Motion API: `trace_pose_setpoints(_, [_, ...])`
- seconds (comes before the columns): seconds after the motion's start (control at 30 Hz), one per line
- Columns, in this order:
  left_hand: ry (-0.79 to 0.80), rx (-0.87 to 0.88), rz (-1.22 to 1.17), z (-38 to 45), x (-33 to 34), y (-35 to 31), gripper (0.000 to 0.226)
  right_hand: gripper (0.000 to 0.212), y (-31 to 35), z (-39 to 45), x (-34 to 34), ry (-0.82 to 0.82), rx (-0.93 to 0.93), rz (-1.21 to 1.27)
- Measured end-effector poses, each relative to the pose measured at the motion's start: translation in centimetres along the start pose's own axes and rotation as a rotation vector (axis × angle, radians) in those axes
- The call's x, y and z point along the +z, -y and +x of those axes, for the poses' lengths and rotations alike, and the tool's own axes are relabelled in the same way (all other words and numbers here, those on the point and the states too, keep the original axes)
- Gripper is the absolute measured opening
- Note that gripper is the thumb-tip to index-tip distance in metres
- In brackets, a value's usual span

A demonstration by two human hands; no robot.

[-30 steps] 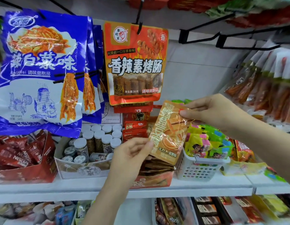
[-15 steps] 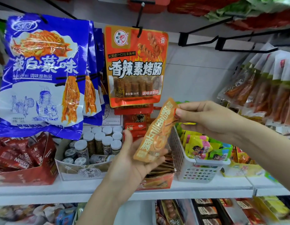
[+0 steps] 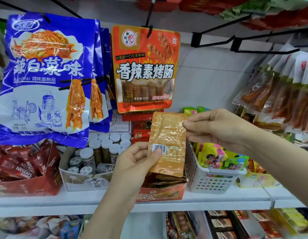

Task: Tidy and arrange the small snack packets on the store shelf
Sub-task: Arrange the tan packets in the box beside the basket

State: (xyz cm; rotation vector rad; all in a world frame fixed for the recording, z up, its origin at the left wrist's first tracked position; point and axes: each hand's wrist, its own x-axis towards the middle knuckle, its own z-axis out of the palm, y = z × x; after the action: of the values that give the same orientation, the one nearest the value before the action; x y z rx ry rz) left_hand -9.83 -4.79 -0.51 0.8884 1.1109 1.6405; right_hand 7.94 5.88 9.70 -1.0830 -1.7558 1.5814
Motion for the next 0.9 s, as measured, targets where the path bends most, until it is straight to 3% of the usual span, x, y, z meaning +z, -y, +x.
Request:
trace_pose_setpoints(0.33, [0.049,-0.002,0.022,-0.1,0.1,0.0,0.016,0.024,-0.3,0.0,-0.3,-0.067,0.069,0.055])
trace_pose_setpoints(0.4, [0.068,-0.091,-0.097,0.0,0.2,-0.2,0.031,0.023,-0.4,0.1,-0.5,-0.057,0.076,0.066])
trace_pose_setpoints(0.47, [0.171,-0.292,-0.386,0.0,0.1,-0.6,0.065,0.021,-0.6,0.2,-0.4,-0.001,0.061,0.097])
trace_pose_setpoints(0.53, [0.303,-0.452,-0.546,-0.3,0.1,-1.0,0.079,0.018,-0.9,0.1,0.1,0.086,0.016,0.088])
trace_pose_setpoints(0.63, [0.427,-0.506,-0.545,-0.7,0.4,-0.8,0.046,0.021,-1.4,0.3,1.0,0.128,-0.049,0.029])
trace_pose_setpoints(0.73, [0.261,-0.419,-0.467,-0.2,0.6,-0.3,0.031,0.024,-1.0,0.5,1.2,0.095,-0.056,0.093])
trace_pose_setpoints(0.8, [0.083,-0.305,-0.292,0.3,0.6,0.0,0.036,0.039,-0.2,0.5,0.7,0.074,0.005,0.104])
trace_pose_setpoints(0.9, [-0.095,-0.129,-0.096,0.4,0.4,0.4,0.036,0.04,0.4,0.1,0.3,0.09,0.006,-0.066])
